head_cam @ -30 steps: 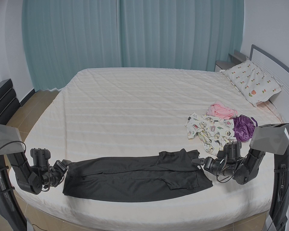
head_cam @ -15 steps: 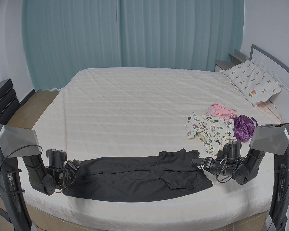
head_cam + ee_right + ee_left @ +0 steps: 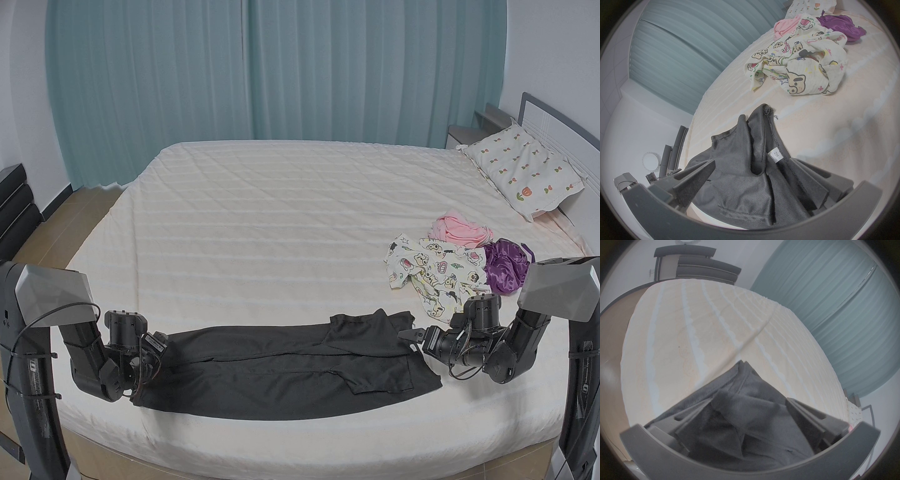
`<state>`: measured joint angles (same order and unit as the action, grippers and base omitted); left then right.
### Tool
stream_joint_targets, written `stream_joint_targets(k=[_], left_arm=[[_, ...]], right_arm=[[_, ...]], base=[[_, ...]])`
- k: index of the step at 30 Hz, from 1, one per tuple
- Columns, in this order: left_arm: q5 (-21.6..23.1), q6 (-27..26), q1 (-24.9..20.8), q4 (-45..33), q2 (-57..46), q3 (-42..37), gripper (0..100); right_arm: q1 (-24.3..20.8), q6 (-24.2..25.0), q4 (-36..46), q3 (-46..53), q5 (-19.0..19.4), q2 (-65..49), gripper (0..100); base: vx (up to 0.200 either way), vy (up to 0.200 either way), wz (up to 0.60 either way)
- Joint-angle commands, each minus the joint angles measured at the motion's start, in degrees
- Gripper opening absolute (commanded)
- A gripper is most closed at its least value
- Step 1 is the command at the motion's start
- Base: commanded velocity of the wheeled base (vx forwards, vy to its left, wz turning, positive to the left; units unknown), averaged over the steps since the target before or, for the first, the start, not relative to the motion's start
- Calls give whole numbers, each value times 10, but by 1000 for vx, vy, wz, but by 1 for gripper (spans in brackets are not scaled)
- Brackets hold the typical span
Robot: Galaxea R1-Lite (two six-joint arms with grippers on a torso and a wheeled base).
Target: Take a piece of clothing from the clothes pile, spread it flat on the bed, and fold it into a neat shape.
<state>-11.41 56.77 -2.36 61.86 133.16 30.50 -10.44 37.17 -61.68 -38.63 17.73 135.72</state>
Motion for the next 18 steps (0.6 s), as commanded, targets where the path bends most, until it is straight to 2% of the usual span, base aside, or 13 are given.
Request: stream_joint_targets(k=[1, 9, 13, 18], left_arm=[[-12, -1, 6, 0, 22, 19, 0], [-19, 3, 23, 15, 3, 18, 0], [-19, 3, 32, 45, 4, 19, 0], [-19, 4, 33, 65, 6, 19, 0]], right_arm=[[-2, 1, -1, 0, 0, -4, 100], [-20, 29, 3, 0, -9, -41, 100], [-51, 64, 29, 0, -38, -74, 100], [-105, 81, 85, -25, -115, -59, 100]], base=[[0, 0, 0], [0, 0, 0], [0, 0, 0], [0, 0, 0]])
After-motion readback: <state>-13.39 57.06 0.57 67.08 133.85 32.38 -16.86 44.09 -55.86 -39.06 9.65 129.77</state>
